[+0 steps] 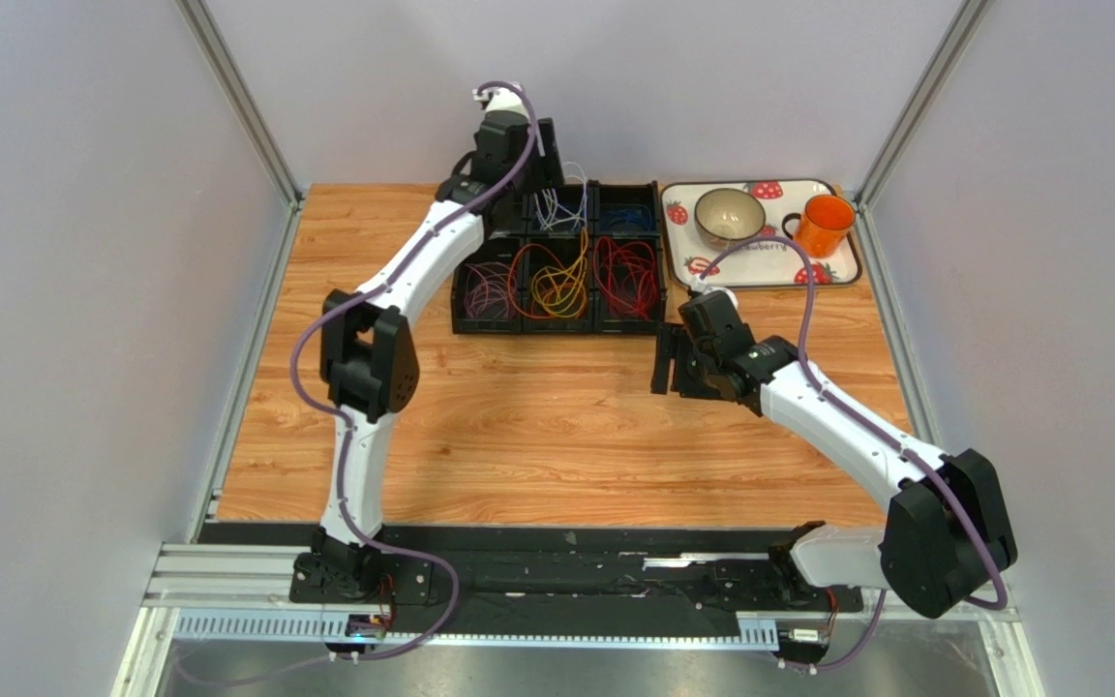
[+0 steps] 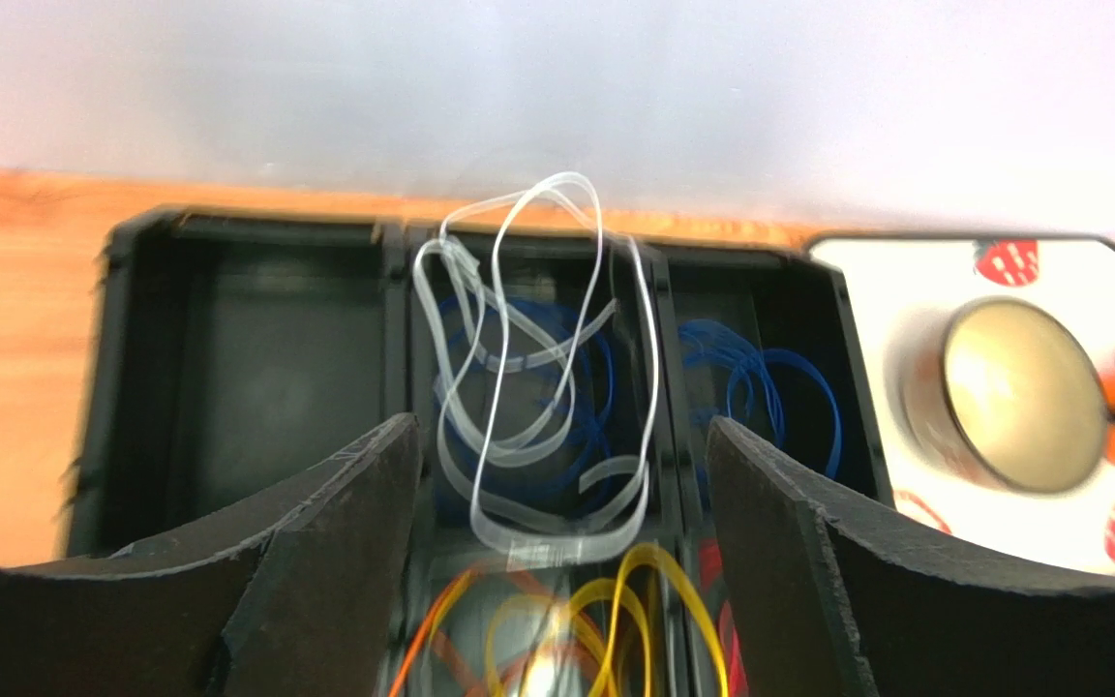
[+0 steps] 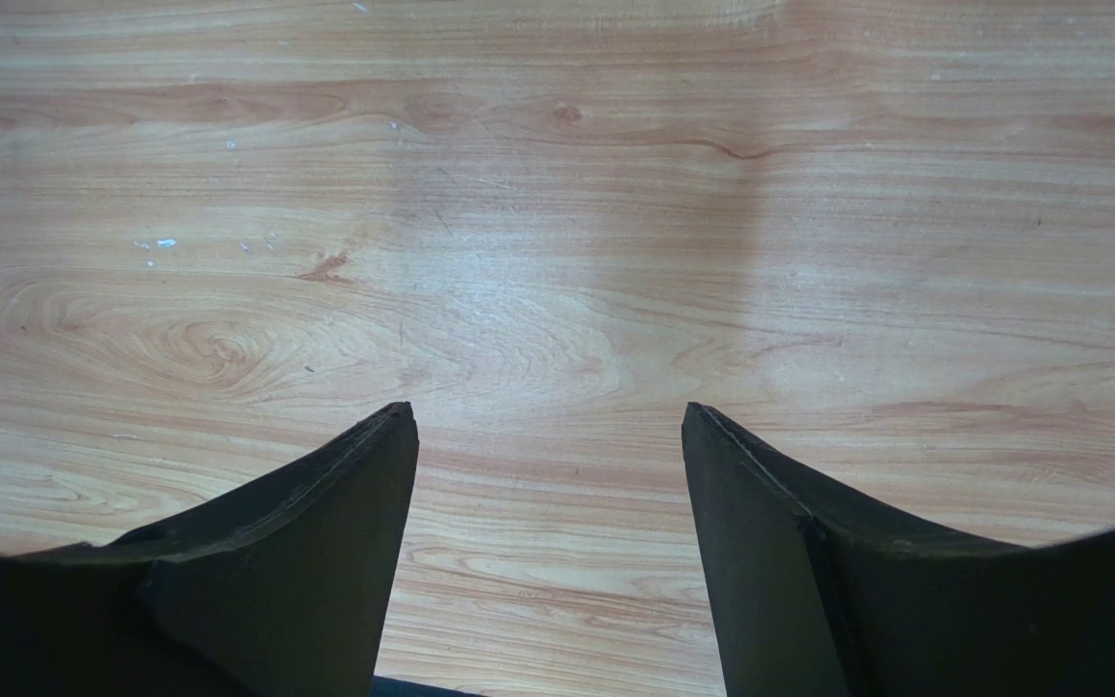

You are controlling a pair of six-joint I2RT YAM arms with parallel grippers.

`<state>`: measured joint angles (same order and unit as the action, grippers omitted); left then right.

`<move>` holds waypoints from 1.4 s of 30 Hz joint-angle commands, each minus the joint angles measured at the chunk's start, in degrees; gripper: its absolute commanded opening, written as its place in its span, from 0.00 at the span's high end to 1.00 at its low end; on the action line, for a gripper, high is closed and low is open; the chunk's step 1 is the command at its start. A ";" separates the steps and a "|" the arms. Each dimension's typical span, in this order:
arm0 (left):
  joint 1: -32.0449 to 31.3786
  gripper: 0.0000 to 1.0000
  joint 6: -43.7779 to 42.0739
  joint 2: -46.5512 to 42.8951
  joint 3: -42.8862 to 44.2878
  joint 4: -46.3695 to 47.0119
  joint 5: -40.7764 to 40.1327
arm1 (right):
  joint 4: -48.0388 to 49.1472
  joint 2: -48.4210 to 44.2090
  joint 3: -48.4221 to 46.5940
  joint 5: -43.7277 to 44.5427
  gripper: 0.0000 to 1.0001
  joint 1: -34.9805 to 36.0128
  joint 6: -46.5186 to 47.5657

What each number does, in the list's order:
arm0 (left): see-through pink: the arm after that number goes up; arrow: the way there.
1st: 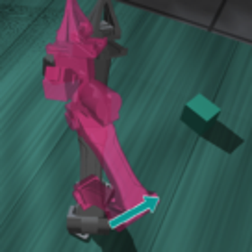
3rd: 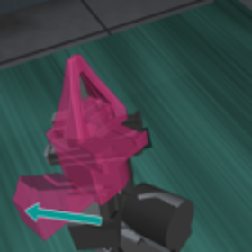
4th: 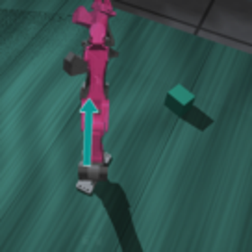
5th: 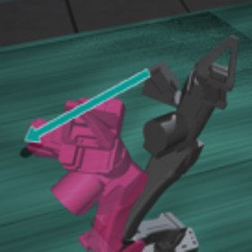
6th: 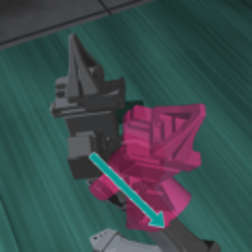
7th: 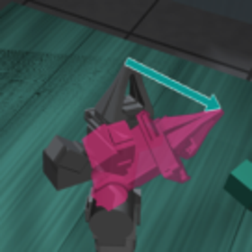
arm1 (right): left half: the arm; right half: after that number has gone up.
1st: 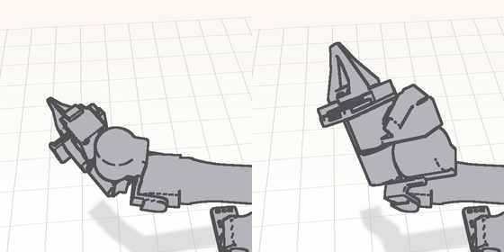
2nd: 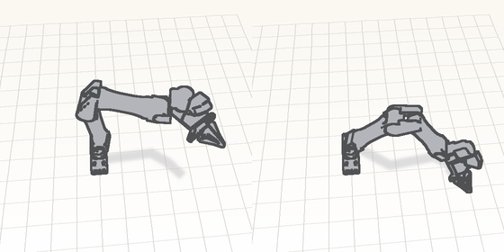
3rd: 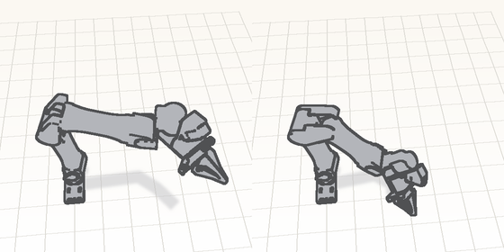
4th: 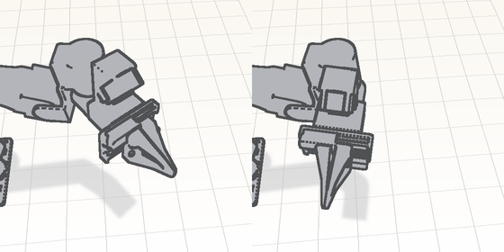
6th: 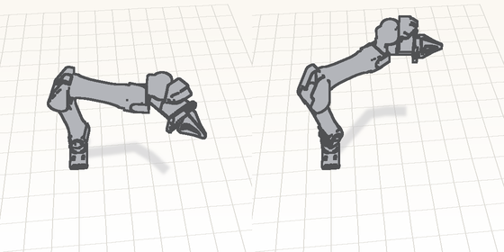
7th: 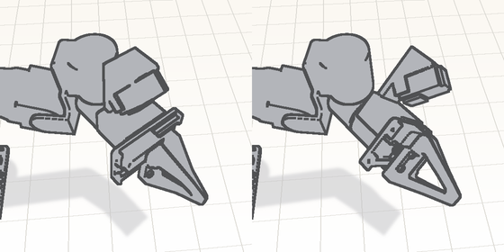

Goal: Untangle the cables
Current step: Place the cable in the bin.

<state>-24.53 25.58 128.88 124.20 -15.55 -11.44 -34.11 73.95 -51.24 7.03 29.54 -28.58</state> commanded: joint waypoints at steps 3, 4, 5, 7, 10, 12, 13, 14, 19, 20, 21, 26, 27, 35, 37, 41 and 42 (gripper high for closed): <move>1.59 0.22 -0.09 -15.40 -16.43 -2.02 3.62 | -1.14 -1.53 -3.60 -1.31 0.27 -0.10 1.95; 1.77 0.22 -0.70 -16.89 -18.54 -2.37 3.62 | -0.88 -2.23 -3.34 -1.14 0.26 -0.10 1.86; 1.94 0.23 -1.84 -20.21 -22.91 -2.64 3.97 | -0.35 -3.71 -2.99 -0.53 0.25 -0.10 1.95; 2.56 0.22 -2.82 -24.01 -28.37 -1.51 5.46 | 2.72 -6.00 -0.71 0.53 0.25 -0.10 1.77; 3.00 0.22 -3.43 -31.65 -39.01 0.43 7.84 | 9.13 -10.14 3.32 1.76 0.20 0.34 2.38; 3.00 0.22 -3.35 -37.02 -46.22 1.13 8.19 | 12.82 -12.42 4.66 4.04 0.07 1.04 3.26; 2.91 0.22 -3.00 -38.60 -48.42 1.22 8.28 | 14.06 -13.21 5.88 4.40 0.05 1.22 3.27; 3.00 0.23 -2.30 -41.49 -52.62 1.31 8.97 | 15.20 -14.00 6.50 4.75 0.00 1.40 3.70; 3.00 0.26 -2.29 -49.94 -63.54 0.26 9.16 | 21.53 -20.06 9.84 12.13 0.00 1.93 6.07; 3.00 0.26 -2.73 -52.91 -67.21 0.69 7.59 | 22.50 -21.29 11.41 13.87 0.00 1.93 6.86; 2.91 0.26 -2.99 -54.42 -69.08 1.65 6.36 | 24.59 -22.44 12.30 14.33 0.00 1.84 7.56; 2.91 0.25 -3.61 -68.45 -83.02 4.82 -8.90 | 28.75 -28.07 16.88 12.50 0.00 1.93 8.63; 2.91 0.24 -4.05 -71.02 -85.68 8.57 -11.30 | 27.79 -28.34 16.97 12.22 0.00 2.01 7.93; 2.91 0.24 -9.14 -89.76 -100.29 15.73 -32.19 | 21.37 -26.76 15.65 5.84 0.00 2.10 6.23; 2.91 0.24 -10.02 -90.64 -100.99 14.32 -36.35 | 20.32 -26.06 15.04 4.67 0.00 2.10 6.52; 3.00 0.24 -13.98 -89.77 -105.82 24.65 -38.39 | 18.46 -25.00 14.50 3.70 0.00 2.10 6.87; 3.00 0.23 -14.85 -88.99 -107.05 26.95 -39.00 | 18.64 -25.43 14.68 3.70 0.00 2.10 6.61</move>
<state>-21.71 15.90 38.61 21.87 0.69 -42.98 -14.63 49.01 -34.65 12.58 31.38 -22.57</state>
